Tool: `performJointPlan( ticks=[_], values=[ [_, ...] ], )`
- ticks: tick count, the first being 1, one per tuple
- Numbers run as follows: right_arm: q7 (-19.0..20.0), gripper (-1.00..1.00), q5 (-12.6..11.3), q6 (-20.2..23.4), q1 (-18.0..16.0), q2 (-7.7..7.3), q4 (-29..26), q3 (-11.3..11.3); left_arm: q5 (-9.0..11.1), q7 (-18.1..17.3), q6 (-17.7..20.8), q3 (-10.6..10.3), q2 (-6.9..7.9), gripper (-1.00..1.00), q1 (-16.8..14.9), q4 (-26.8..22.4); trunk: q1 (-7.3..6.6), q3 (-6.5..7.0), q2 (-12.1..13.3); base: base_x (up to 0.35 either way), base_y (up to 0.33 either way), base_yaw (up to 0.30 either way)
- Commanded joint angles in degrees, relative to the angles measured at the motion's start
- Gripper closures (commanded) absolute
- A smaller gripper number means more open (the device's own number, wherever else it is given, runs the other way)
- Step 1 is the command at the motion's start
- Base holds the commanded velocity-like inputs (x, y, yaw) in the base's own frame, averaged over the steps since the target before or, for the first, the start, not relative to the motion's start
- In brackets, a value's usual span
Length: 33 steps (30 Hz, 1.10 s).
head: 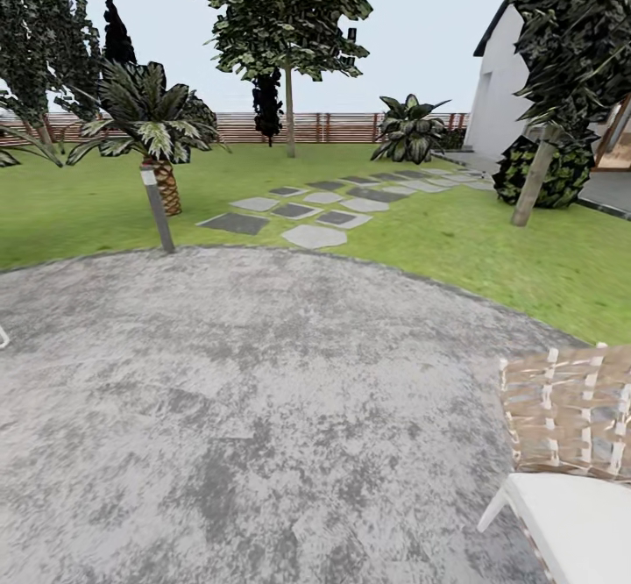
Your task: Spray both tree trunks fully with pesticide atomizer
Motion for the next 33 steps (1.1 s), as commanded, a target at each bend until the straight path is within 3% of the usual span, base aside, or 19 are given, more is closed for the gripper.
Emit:
performJointPlan(
  ticks=[1, 33],
  values=[
    [0.0, -1.0, 0.0, -0.2, 0.0, 0.01, 0.0, -0.1, 0.0, 0.0, -0.2, 0.1, -0.01, -1.0, 0.0, 0.1, 0.02, -0.05, 0.0, 0.339, 0.0, 0.005],
    [0.0, -1.0, 0.0, -0.2, 0.0, 0.01, 0.0, -0.1, 0.0, 0.0, -0.2, 0.1, -0.01, -1.0, 0.0, 0.1, 0.02, -0.05, 0.0, 0.339, 0.0, 0.0]
  ],
)
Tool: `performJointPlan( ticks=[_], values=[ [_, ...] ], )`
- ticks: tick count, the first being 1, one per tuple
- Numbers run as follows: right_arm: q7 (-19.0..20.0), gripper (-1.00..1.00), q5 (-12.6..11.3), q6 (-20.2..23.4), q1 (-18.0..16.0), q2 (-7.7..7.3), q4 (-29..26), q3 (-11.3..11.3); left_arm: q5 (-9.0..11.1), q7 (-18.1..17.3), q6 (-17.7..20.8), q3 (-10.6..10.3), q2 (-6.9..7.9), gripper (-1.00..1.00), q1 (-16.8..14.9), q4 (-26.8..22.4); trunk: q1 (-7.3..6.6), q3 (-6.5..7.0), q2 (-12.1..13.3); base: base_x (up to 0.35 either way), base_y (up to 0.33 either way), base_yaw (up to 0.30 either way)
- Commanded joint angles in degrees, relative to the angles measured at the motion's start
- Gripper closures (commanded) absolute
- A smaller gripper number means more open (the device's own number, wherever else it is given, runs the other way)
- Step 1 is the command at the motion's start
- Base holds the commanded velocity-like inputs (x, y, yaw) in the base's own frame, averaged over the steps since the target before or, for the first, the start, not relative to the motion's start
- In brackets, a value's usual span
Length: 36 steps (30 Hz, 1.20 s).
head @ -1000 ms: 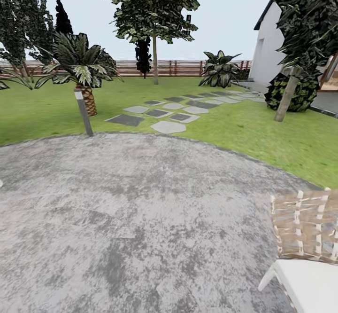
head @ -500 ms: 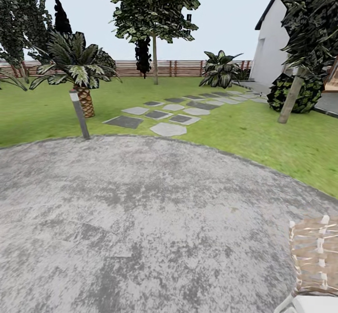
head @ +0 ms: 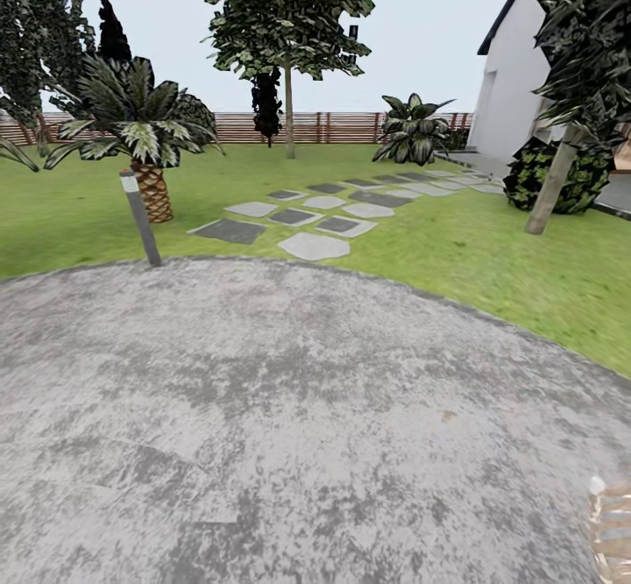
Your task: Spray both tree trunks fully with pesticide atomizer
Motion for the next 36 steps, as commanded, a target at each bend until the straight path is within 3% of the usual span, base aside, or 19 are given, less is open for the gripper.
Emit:
performJointPlan(
  ticks=[1, 36],
  values=[
    [0.0, -1.0, 0.0, -0.2, 0.0, 0.01, 0.0, -0.1, 0.0, 0.0, -0.2, 0.1, -0.01, -1.0, 0.0, 0.1, 0.02, -0.05, 0.0, 0.339, 0.0, 0.0],
    [0.0, -1.0, 0.1, -0.2, 0.0, 0.01, 0.0, -0.1, 0.0, 0.0, -0.2, 0.1, -0.01, -1.0, 0.0, 0.1, 0.02, -0.05, 0.0, 0.339, 0.0, 0.0]
  ],
)
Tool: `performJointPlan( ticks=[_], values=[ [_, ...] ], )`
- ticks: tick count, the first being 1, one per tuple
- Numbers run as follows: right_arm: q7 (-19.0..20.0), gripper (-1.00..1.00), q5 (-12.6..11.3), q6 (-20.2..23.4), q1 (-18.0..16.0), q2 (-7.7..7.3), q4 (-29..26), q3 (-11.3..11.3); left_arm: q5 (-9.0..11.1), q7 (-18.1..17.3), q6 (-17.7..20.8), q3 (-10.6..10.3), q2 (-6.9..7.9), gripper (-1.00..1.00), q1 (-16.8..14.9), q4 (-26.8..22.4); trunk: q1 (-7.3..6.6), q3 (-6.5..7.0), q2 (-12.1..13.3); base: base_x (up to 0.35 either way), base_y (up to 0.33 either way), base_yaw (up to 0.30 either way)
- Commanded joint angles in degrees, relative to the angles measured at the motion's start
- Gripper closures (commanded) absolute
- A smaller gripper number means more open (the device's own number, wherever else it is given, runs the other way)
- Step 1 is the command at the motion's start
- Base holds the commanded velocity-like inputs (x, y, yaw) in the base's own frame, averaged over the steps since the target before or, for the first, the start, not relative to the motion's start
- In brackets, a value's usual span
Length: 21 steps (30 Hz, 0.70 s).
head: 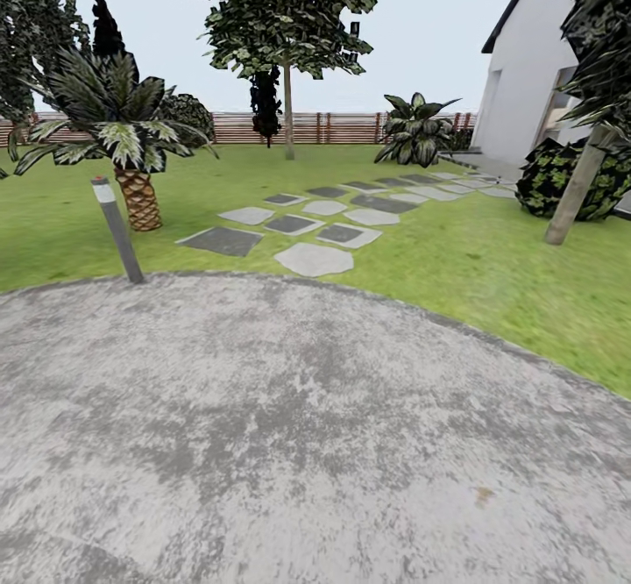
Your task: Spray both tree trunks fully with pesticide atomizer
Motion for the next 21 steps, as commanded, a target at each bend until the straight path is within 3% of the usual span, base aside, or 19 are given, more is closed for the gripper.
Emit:
performJointPlan(
  ticks=[1, 21],
  values=[
    [0.0, -1.0, 0.0, -0.2, 0.0, 0.01, 0.0, -0.1, 0.0, 0.0, -0.2, 0.1, -0.01, -1.0, 0.0, 0.1, 0.02, -0.05, 0.0, 0.339, 0.0, 0.0],
    [0.1, -1.0, 0.0, -0.2, 0.0, -0.01, 0.0, -0.1, 0.0, 0.0, -0.2, 0.1, -0.01, -1.0, 0.0, 0.1, 0.02, -0.05, 0.0, 0.339, 0.0, 0.0]
  ],
)
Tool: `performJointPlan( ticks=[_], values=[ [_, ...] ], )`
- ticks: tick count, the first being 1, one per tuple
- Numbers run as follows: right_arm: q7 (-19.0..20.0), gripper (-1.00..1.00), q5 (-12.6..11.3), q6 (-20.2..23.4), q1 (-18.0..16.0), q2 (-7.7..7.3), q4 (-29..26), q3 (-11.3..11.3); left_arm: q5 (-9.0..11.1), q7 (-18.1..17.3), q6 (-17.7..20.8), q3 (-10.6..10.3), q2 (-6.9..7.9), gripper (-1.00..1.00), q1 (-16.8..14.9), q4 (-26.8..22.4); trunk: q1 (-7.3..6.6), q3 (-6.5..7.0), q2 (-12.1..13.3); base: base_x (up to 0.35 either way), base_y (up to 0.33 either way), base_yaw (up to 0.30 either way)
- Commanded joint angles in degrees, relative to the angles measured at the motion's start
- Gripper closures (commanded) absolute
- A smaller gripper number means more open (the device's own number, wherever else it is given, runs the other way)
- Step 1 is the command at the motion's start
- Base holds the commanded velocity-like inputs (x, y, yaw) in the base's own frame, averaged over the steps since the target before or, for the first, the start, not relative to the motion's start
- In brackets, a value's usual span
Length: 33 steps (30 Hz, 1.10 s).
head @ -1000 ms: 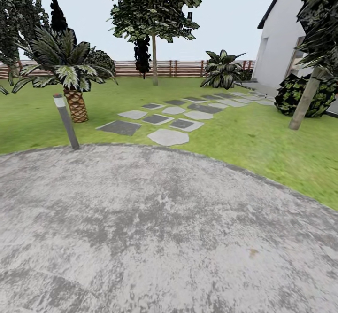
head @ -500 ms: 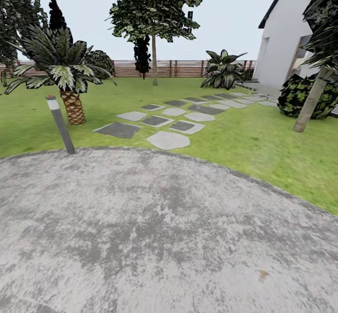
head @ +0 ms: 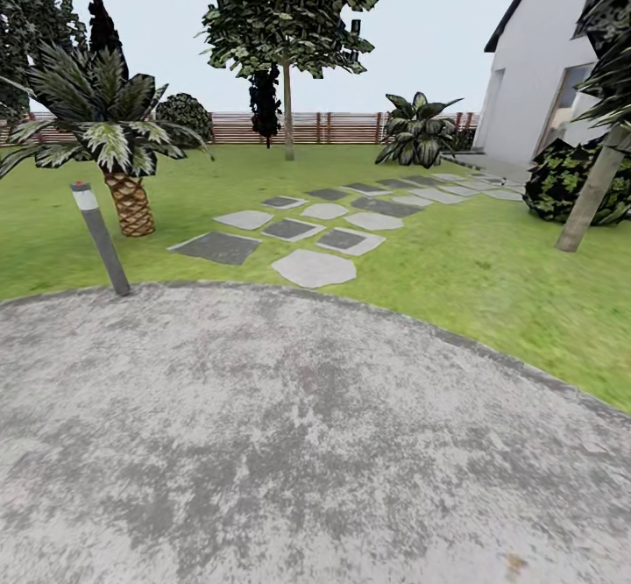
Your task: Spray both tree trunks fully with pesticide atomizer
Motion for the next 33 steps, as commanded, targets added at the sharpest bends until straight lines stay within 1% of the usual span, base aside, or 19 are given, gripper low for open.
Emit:
performJointPlan(
  ticks=[1, 33],
  values=[
    [0.1, -1.0, 0.0, -0.2, 0.0, 0.0, 0.0, -0.1, 0.0, 0.0, -0.2, 0.1, -0.01, -1.0, 0.0, 0.1, 0.02, -0.05, 0.0, 0.339, 0.0, 0.0],
    [-0.1, -1.0, 0.1, -0.2, 0.0, 0.03, 0.0, 0.0, 0.0, 0.1, -0.2, 0.0, -0.01, -1.0, 0.0, 0.1, 0.02, -0.05, 0.0, 0.339, 0.0, 0.0]
  ],
)
